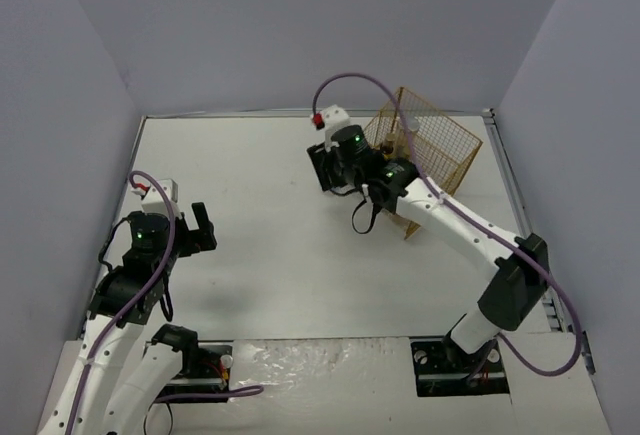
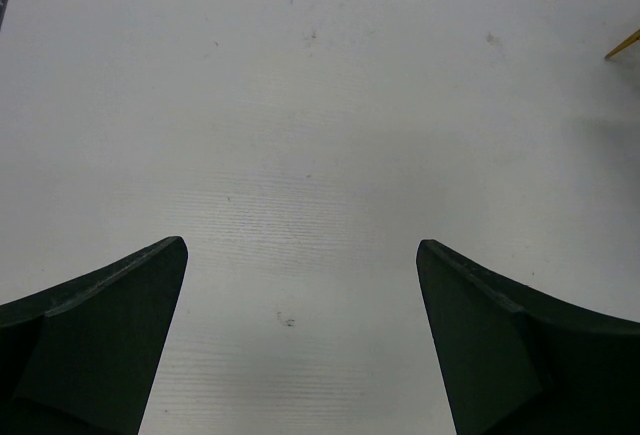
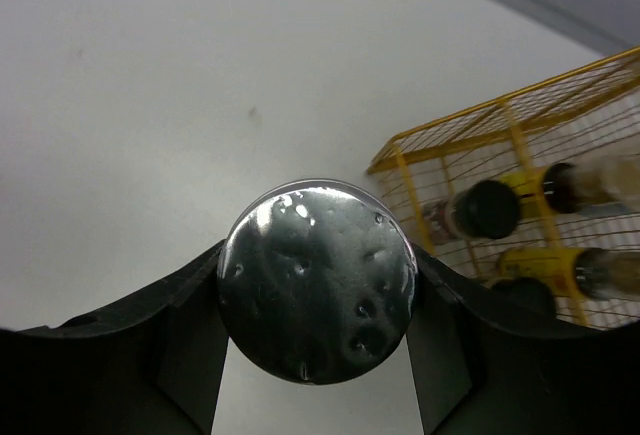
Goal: Organize the condiment bottles
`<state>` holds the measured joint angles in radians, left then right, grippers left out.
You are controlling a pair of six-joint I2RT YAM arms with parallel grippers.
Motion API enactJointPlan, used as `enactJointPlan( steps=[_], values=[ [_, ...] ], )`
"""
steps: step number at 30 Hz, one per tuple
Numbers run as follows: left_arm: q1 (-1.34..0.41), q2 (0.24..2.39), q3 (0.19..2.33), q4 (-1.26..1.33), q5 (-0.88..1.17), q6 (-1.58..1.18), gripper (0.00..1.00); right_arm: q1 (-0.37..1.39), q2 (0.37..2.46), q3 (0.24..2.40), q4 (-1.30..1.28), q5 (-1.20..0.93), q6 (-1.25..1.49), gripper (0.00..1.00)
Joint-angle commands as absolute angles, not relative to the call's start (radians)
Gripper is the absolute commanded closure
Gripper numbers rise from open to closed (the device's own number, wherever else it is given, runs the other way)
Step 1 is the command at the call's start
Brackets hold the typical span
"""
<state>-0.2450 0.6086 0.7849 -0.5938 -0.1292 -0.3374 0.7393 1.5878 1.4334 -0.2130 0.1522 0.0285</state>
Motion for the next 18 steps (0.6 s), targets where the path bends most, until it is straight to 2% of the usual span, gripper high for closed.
enactJointPlan(
  steps=[1, 8, 13, 18],
  values=[
    [-0.23, 0.618, 0.824, -0.531, -0.112, -0.347, 0.03, 0.62, 1.448, 1.583, -0.183, 0.422, 0.106, 1.0],
    [-0.227, 0.625, 0.824, -0.531, -0.099, -0.345, 0.03, 0.427, 1.437, 1.66, -0.187, 0.441, 0.209, 1.0],
    [-0.221, 0.626, 0.824, -0.532, -0.092, -0.342, 0.03, 0.259, 1.474, 1.675, -0.187, 0.345, 0.28, 1.0],
    [-0.22, 0.625, 0.824, -0.534, -0.095, -0.338, 0.03, 0.197, 1.488, 1.638, -0.186, 0.326, 0.295, 1.0]
  ],
)
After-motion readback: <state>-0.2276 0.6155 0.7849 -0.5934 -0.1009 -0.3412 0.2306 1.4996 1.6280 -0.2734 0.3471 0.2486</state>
